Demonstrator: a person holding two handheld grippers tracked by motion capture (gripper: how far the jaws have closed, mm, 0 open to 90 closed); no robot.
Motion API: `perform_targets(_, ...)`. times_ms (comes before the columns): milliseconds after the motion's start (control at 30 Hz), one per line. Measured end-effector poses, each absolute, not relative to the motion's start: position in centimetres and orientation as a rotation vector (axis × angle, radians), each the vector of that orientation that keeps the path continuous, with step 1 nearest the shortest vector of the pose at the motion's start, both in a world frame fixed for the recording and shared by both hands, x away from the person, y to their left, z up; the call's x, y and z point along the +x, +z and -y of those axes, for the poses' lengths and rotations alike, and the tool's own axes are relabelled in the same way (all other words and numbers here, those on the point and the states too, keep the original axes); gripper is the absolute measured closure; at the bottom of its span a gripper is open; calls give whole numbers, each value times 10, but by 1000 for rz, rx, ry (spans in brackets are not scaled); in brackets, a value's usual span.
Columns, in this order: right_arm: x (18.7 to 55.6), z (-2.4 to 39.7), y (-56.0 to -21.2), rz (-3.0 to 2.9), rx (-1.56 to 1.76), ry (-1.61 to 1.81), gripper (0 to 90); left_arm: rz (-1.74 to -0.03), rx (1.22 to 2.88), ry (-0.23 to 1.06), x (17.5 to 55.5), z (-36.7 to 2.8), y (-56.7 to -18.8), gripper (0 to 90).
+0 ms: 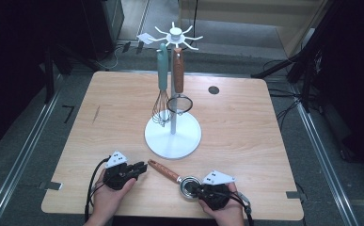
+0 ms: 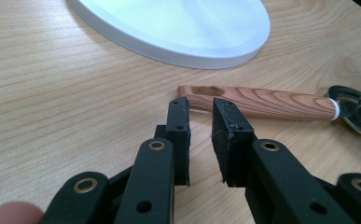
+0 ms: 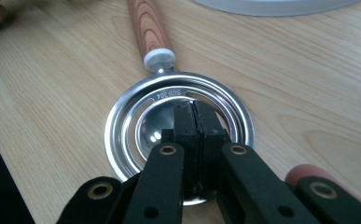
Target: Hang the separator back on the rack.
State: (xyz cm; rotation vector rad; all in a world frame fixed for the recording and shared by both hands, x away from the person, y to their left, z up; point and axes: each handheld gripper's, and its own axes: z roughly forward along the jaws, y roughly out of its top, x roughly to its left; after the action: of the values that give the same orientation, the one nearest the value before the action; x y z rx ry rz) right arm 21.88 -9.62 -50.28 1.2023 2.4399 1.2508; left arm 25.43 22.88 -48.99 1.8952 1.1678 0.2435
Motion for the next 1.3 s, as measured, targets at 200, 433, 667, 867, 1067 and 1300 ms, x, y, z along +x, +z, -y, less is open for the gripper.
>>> perform_targets(200, 219, 108, -504, -2432, 1205, 1254, 892, -1176, 1906, 245, 259, -224, -491, 774)
perform_targets(433, 216, 116, -502, -2454, 1139, 1216, 860, -1178, 1926, 271, 263, -215, -493, 775)
perform_targets(667, 214, 127, -503, -2455, 1148, 1226, 849, -1179, 1950, 286, 268, -206, -493, 862)
perform_targets(867, 210, 131, -499, -2449, 1155, 1221, 795, -1138, 1998, 271, 268, -191, -494, 899)
perform_targets(1067, 209, 133, -484, -2423, 1101, 1258, 710, -1117, 2017, 257, 265, -184, -495, 893)
perform_targets(1300, 217, 129, -475, -2514, 978, 1181, 642, -1092, 2025, 216, 262, -176, -495, 883)
